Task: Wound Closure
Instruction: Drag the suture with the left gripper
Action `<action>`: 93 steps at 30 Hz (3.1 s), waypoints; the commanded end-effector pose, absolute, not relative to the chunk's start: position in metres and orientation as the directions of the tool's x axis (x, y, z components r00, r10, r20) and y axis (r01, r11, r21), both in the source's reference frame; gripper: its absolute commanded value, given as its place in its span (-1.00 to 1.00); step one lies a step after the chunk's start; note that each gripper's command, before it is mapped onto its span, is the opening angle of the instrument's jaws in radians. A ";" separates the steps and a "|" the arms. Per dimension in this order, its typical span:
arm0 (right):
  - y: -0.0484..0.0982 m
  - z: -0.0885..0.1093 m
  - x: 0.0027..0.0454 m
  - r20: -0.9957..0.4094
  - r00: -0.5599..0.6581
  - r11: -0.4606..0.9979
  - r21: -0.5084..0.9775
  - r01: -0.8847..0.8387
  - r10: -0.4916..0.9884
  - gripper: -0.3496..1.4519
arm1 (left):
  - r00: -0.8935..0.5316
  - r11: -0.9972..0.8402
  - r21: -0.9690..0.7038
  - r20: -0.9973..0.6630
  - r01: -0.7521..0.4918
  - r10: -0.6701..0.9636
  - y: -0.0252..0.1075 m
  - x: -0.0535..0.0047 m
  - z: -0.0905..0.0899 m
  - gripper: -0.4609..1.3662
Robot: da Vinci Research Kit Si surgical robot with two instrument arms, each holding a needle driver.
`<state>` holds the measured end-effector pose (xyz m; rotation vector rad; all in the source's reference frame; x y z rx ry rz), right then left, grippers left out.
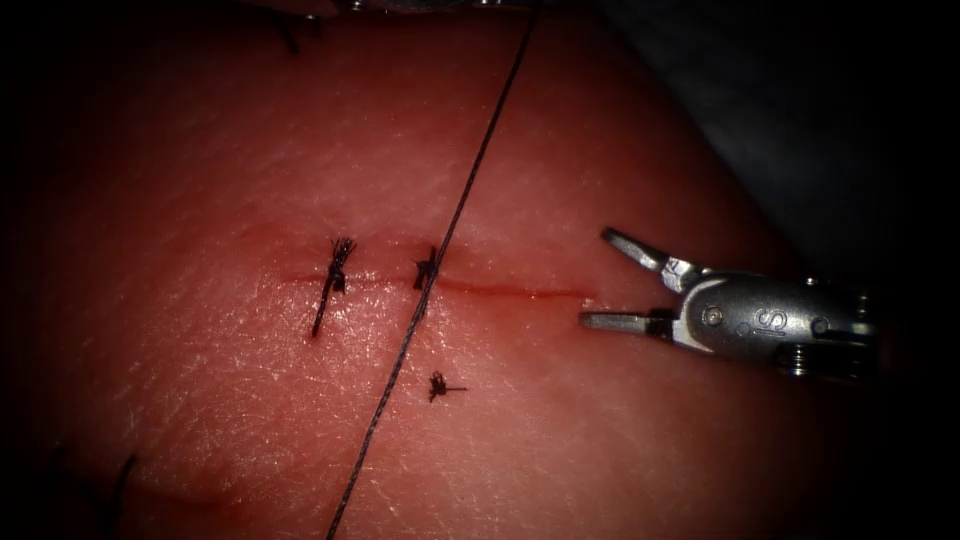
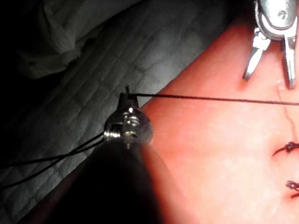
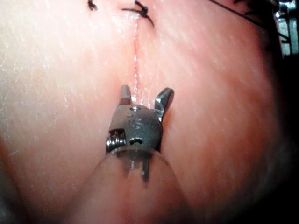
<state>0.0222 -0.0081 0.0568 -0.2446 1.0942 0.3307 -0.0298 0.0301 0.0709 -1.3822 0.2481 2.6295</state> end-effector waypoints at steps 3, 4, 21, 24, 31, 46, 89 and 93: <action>-0.008 0.057 0.0222 -0.897 0.419 0.927 -0.029 -0.374 0.141 0.88 | -0.571 -0.977 0.053 -0.817 -0.206 0.076 0.031 -0.0307 0.073 -0.88; -0.008 0.057 0.0221 -0.896 0.421 0.928 -0.029 -0.372 0.141 0.88 | -0.570 -0.976 0.042 -0.817 -0.212 0.089 0.031 -0.0312 0.075 -0.88; -0.009 0.057 0.0223 -0.893 0.423 0.922 -0.024 -0.388 0.155 0.88 | -0.524 -0.969 -0.119 -0.824 -0.216 0.218 0.024 -0.0279 0.074 0.91; -0.009 0.057 0.0227 -0.892 0.424 0.920 -0.025 -0.390 0.155 0.89 | -0.536 -0.969 -0.129 -0.813 -0.213 0.226 0.023 -0.0260 0.073 0.94; -0.009 0.057 0.0229 -0.891 0.426 0.920 -0.026 -0.390 0.155 0.88 | -0.526 -0.975 -0.137 -0.824 -0.175 0.210 0.020 -0.0220 0.069 0.90; -0.010 0.057 0.0229 -0.889 0.402 0.907 0.033 -0.420 0.219 0.88 | -0.495 -0.960 -0.174 -0.827 -0.221 0.264 0.010 -0.0211 0.059 0.66; -0.009 0.058 0.0228 -0.878 0.406 0.893 0.048 -0.448 0.251 0.87 | -0.267 -0.591 -0.772 -0.534 -0.233 0.802 -0.007 -0.0233 0.056 -0.88; -0.010 0.058 0.0227 -0.878 0.408 0.893 0.047 -0.447 0.251 0.87 | -0.236 -0.581 -0.785 -0.536 -0.215 0.811 -0.005 -0.0232 0.056 -0.88</action>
